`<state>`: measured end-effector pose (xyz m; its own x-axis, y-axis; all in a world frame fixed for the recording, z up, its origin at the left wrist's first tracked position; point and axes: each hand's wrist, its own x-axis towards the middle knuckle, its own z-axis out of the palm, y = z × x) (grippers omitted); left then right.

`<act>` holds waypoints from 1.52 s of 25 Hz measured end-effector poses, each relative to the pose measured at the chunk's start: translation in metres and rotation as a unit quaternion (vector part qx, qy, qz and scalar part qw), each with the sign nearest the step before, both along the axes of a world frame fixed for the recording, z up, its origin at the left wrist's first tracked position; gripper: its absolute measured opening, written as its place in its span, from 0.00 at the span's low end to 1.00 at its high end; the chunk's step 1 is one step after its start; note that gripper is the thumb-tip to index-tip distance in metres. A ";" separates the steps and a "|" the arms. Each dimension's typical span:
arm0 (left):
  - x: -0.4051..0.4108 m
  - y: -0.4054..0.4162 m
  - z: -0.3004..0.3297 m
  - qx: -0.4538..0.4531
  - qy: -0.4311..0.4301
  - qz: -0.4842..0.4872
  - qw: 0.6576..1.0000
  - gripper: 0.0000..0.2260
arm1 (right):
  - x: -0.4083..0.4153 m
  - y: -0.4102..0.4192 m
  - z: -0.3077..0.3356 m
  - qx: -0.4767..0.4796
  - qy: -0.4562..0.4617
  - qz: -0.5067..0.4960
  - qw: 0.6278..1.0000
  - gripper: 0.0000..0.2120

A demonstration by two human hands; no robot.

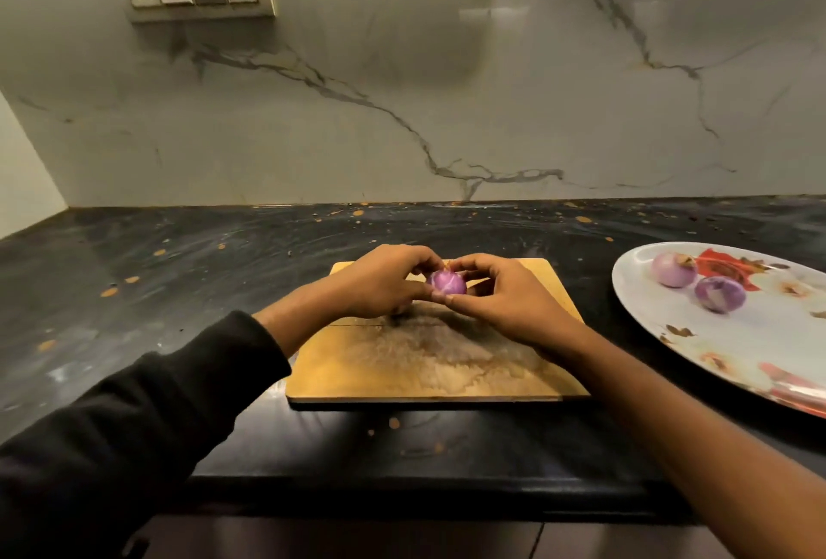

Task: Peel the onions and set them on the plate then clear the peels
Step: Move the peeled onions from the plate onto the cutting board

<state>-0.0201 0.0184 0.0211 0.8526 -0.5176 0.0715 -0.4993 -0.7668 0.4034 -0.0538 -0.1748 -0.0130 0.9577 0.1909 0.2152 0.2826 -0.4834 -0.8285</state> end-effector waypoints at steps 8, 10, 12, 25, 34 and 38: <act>-0.001 0.014 -0.023 -0.026 0.002 0.012 1.000 0.20 | 0.009 0.014 -0.017 -0.067 -0.034 -0.020 0.997 0.25; -0.001 0.013 -0.023 -0.035 0.002 0.016 0.999 0.21 | 0.010 0.014 -0.016 -0.068 -0.032 -0.018 0.997 0.26; 0.000 0.010 -0.023 -0.036 0.005 0.016 0.999 0.22 | 0.011 0.014 -0.015 -0.068 -0.033 -0.019 0.997 0.27; -0.001 -0.027 0.003 -0.091 -0.058 -0.037 0.994 0.24 | 0.000 -0.037 0.014 -0.130 -0.060 -0.057 0.988 0.27; 0.011 -0.181 0.001 -0.064 -0.053 -0.152 0.985 0.23 | -0.021 -0.155 0.018 -0.231 -0.036 -0.208 0.950 0.26; 0.017 -0.248 -0.010 -0.035 -0.035 -0.166 0.985 0.25 | -0.028 -0.209 0.011 -0.288 -0.025 -0.290 0.912 0.25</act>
